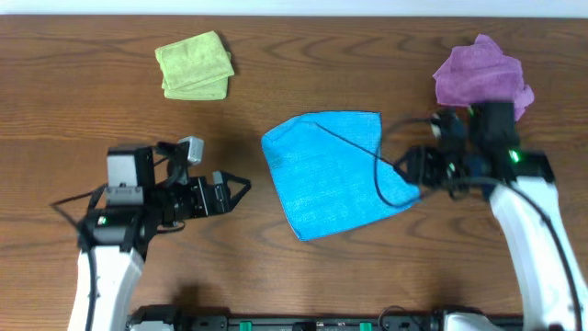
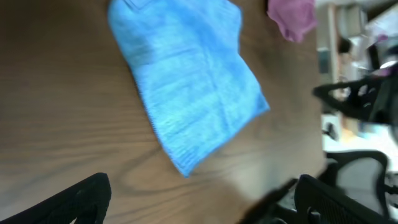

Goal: Fold the cloth
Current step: 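Move both grippers to the near corners of the blue cloth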

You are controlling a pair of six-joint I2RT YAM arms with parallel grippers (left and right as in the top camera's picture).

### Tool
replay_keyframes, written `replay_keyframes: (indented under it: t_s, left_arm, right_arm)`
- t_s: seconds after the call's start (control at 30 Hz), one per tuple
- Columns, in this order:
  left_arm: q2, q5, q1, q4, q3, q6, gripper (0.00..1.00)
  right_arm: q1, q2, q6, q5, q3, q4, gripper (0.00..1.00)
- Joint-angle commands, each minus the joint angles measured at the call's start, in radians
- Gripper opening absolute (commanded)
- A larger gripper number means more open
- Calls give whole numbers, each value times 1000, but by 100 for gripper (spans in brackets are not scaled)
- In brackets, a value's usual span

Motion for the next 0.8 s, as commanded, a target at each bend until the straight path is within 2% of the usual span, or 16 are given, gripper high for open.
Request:
replay_keyframes:
  t_s: [0.0, 0.17, 0.37, 0.6, 0.77]
  left_arm:
    - [64, 110, -3, 33, -40, -50, 95]
    - [126, 175, -3, 193, -149, -185, 95]
    - [135, 166, -34, 407, -281, -383, 95]
    - [158, 43, -173, 621, -371, -618, 95]
    - [206, -36, -280, 707, -377, -690, 95]
  right_arm:
    - [-68, -95, 32, -97, -115, 25, 61]
    - [-130, -182, 38, -119, -227, 26, 63]
    - [-138, -204, 47, -122, -257, 29, 63]
    - [-138, -204, 91, -122, -257, 77, 66]
    - [-138, -204, 106, -123, -257, 91, 67]
